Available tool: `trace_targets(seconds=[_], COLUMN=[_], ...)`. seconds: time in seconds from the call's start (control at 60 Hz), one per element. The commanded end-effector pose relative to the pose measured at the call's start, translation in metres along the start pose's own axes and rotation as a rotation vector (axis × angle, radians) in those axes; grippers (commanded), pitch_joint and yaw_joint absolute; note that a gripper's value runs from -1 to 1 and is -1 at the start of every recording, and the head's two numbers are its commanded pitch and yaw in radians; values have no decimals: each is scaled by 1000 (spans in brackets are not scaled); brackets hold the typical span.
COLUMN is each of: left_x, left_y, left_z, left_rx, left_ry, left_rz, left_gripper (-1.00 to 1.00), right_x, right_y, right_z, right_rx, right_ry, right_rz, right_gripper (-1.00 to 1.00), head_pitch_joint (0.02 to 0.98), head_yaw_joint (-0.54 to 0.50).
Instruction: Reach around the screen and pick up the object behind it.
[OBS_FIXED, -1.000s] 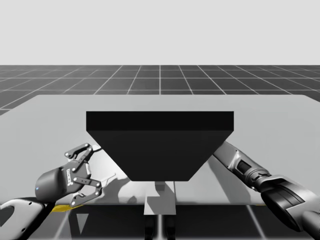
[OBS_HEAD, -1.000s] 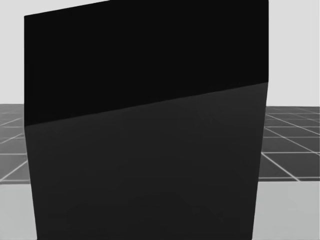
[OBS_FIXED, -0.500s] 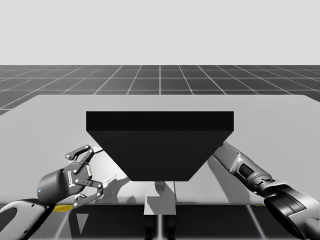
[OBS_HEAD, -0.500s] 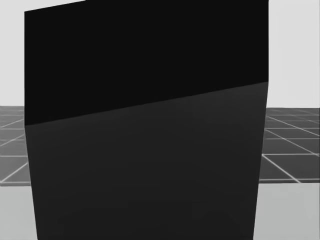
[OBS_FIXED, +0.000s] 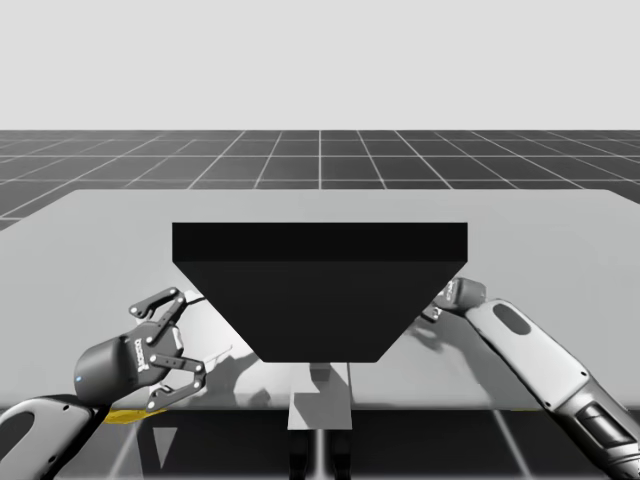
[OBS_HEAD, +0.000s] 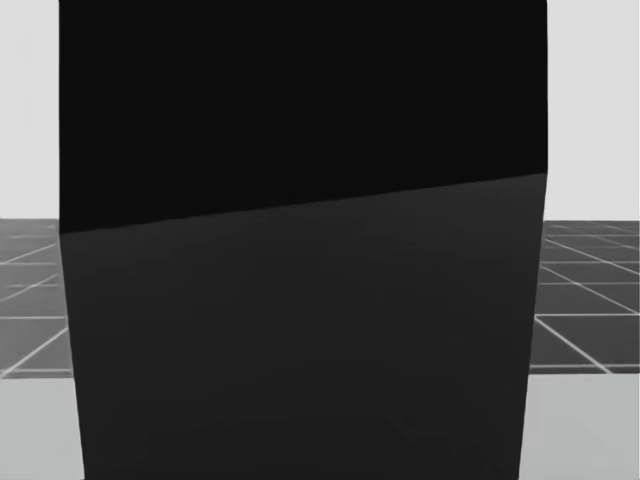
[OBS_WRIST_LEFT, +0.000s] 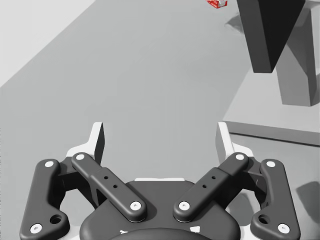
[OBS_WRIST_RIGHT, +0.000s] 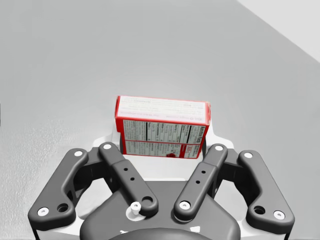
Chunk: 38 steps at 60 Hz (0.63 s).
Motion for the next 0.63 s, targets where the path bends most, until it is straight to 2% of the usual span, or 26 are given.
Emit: trace_targets(seconds=[0.017,0.15,0.167,0.233,0.25,0.3,0.433,0.467,0.517,0.533,0.633], left_x=[1,2,3,3,3,3,4,5,5,5,6], left_y=[2,3,3,3,3,3,3,4,4,4,5], left_z=[1,1,1,1,1,1,2,2,2,2,2], left_rx=[5,8,9,10,10,13,20,22,26,27,33], left_ry=[-4,-7,-8,-9,-9,-8,-11,-14,-15,-17,-18], left_rz=[-3,-8,-9,-11,-11,-13,-17,-16,-18,-18,-21], left_gripper=[-1000,-1000,-1000,-1000,-1000,-1000,-1000,-1000,-1000,-1000,-1000], right_x=[25,36,40,45,49,56,84,96,106,115,141], right_y=[-29,-37,-40,-43,-46,-49,-58,-60,-61,-62,-64], right_z=[35,60,66,74,81,89,111,117,121,125,135], right_rx=[-233,-338,-364,-404,-431,-456,-566,-609,-630,-656,-725], right_ry=[-144,-153,-155,-161,-164,-176,-218,-244,-266,-285,-335], right_rz=[72,108,121,128,140,148,214,244,268,291,334], right_gripper=[1000,1000,1000,1000,1000,1000,1000,1000,1000,1000,1000], head_pitch_joint=[185,184,183,183,183,183,187,187,186,186,186], head_yaw_joint=[-21,-22,-23,-24,-24,-23,-23,-23,-23,-23,-23])
